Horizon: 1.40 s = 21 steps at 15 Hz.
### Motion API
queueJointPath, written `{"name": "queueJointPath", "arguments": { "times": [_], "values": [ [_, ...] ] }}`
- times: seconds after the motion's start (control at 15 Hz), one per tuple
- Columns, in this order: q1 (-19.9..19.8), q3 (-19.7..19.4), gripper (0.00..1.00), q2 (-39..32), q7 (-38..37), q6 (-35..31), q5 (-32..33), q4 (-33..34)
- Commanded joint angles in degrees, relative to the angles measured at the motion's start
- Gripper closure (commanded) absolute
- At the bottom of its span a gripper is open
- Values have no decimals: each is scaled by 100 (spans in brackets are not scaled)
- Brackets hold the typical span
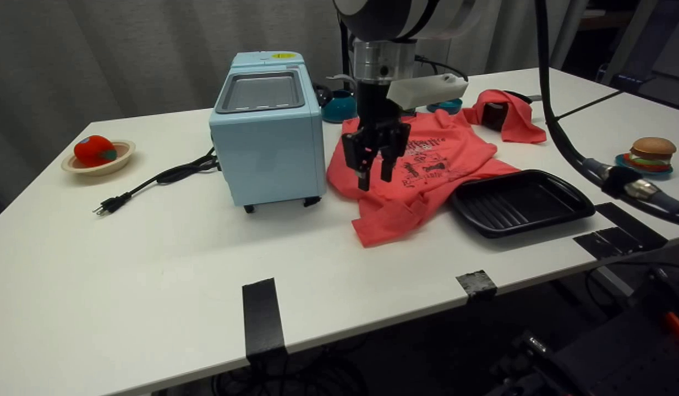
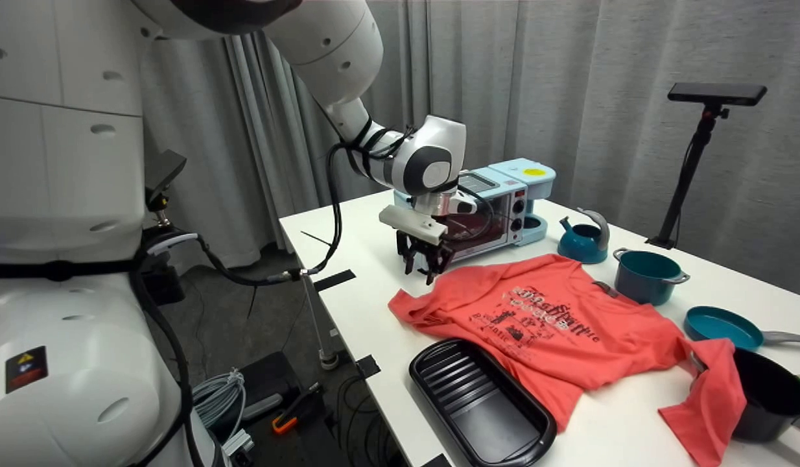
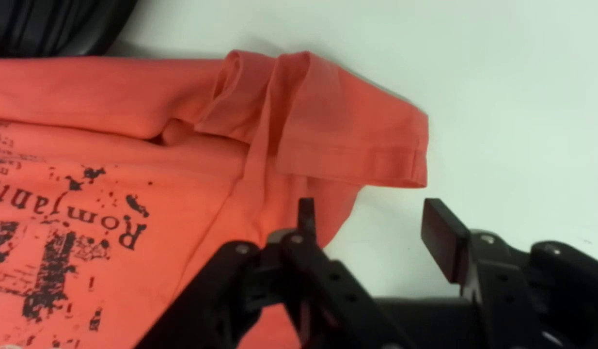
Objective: Fold the orange shirt
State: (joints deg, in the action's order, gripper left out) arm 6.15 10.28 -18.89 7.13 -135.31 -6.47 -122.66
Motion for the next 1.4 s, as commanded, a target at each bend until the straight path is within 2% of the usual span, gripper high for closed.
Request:
{"name": "queueJointPath", "arguments": {
  "times": [0.0, 0.07, 0.13, 0.53, 0.8, 0.87, 1.33],
  "values": [
    [108, 4, 9, -56, 37, 8, 119, -159],
    [146, -12, 2, -109, -6, 13, 180, -185],
    [166, -21, 0, -162, -25, 6, 206, -208],
    [253, -65, 0, -673, -132, -43, 479, -134],
    [290, -78, 0, -747, -192, -108, 664, -132],
    [287, -69, 19, -754, -186, -99, 662, -121],
    [345, -118, 71, -632, -332, -99, 812, -97]
  ]
}}
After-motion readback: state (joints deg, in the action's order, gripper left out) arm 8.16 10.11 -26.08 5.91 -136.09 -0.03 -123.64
